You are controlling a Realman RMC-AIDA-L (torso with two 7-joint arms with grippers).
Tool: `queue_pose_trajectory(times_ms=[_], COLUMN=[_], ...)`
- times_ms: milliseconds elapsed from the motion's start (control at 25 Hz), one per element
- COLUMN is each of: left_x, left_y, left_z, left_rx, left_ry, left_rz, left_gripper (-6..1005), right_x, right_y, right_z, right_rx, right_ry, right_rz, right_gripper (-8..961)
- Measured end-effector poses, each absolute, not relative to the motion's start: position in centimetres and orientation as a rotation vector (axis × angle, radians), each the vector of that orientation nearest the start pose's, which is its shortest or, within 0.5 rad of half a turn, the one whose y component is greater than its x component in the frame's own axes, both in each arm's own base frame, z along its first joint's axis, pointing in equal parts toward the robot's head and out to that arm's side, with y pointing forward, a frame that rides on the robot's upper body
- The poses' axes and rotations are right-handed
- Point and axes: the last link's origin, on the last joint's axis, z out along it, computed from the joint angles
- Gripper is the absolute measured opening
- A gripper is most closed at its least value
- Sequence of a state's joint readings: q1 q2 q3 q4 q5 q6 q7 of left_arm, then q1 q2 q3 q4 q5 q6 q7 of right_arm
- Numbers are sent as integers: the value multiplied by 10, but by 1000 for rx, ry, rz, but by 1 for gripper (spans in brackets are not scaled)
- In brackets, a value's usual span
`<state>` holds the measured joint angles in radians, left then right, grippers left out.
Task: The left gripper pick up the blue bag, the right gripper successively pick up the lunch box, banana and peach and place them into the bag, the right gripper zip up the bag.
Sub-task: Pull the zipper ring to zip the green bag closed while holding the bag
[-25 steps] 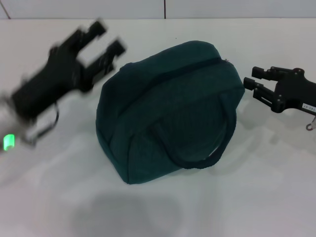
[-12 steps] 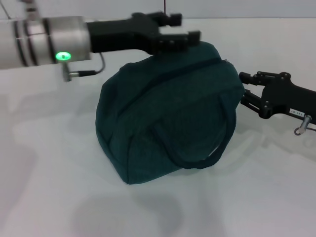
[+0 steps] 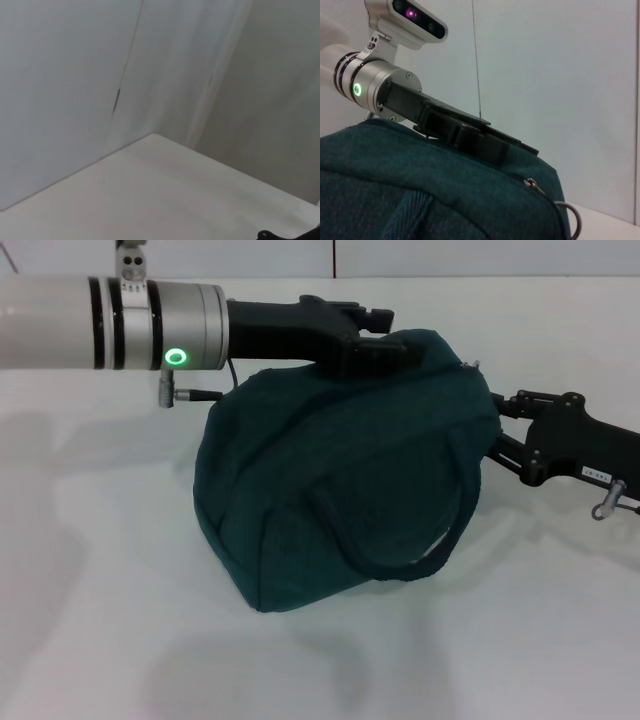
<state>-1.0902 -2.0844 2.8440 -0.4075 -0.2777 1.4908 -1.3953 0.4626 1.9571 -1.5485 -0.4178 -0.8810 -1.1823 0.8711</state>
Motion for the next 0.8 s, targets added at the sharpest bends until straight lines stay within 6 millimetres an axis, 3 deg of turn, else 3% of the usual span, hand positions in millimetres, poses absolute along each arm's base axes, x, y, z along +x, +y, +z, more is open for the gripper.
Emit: queue_pose_trajectory(times_ms=[400, 800], left_x=[-164, -168], left_y=[403, 386], left_z=[-37, -41], left_rx=[-2807, -2871], left_ry=[-652, -521], left_rz=[-763, -815], left_gripper=[570, 173], right_x=[273, 273], right_y=[338, 332], right_z=[-27, -25], right_rx=[-2321, -2316], right_ry=[341, 311], right_rz=[818, 844], right_gripper=[325, 325])
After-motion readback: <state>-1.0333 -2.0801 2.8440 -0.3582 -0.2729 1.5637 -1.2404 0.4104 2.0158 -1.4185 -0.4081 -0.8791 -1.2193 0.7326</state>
